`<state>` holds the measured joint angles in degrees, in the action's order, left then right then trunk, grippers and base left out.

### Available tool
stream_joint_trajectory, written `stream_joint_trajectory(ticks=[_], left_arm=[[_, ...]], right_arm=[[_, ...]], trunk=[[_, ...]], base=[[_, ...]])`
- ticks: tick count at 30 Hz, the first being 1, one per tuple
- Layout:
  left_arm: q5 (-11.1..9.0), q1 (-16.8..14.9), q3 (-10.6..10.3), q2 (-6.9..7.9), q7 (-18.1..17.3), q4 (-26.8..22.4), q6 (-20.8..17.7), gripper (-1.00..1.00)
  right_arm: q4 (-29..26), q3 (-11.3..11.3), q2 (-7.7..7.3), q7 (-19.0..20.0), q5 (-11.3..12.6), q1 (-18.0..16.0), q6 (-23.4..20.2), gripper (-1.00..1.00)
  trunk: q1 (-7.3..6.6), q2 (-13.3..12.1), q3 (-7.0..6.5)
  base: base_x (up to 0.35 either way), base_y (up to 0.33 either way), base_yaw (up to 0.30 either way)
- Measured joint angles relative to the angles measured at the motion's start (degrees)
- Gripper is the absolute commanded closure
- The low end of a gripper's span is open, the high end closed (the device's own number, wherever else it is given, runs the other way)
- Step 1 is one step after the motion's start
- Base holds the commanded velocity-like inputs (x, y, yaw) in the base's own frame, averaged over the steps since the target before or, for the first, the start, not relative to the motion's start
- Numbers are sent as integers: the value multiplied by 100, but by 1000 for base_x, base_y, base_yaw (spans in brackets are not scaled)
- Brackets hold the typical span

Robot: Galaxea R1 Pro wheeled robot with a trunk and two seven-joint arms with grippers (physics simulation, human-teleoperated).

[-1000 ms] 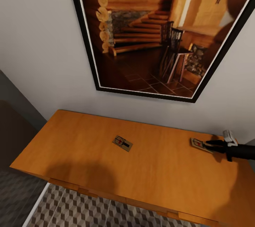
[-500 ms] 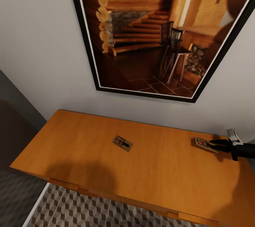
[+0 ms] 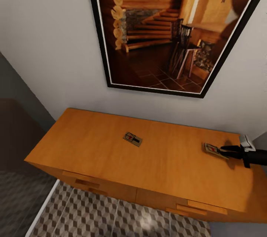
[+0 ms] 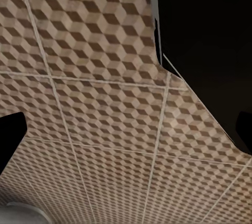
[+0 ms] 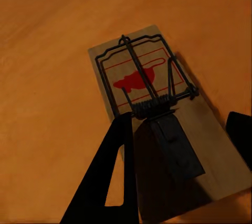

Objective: Take the four mousetraps from the cabinet in the bathroom and place them on the bathroom floor. Make sure all four end up on the same floor surface, and ensure that at least two of them are either under or directly next to the same bathroom sink.

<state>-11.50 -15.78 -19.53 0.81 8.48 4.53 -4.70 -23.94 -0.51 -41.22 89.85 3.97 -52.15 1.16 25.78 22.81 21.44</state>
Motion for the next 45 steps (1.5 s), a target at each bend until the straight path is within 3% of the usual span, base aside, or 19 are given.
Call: stream_joint_trajectory(ticks=[45], left_arm=[[0,-1,-3,0,-34,0,0,-100]], right_arm=[[0,9,9,-1,-8,-1,0,100]], trunk=[[0,0,0]], base=[[-238,232,0]])
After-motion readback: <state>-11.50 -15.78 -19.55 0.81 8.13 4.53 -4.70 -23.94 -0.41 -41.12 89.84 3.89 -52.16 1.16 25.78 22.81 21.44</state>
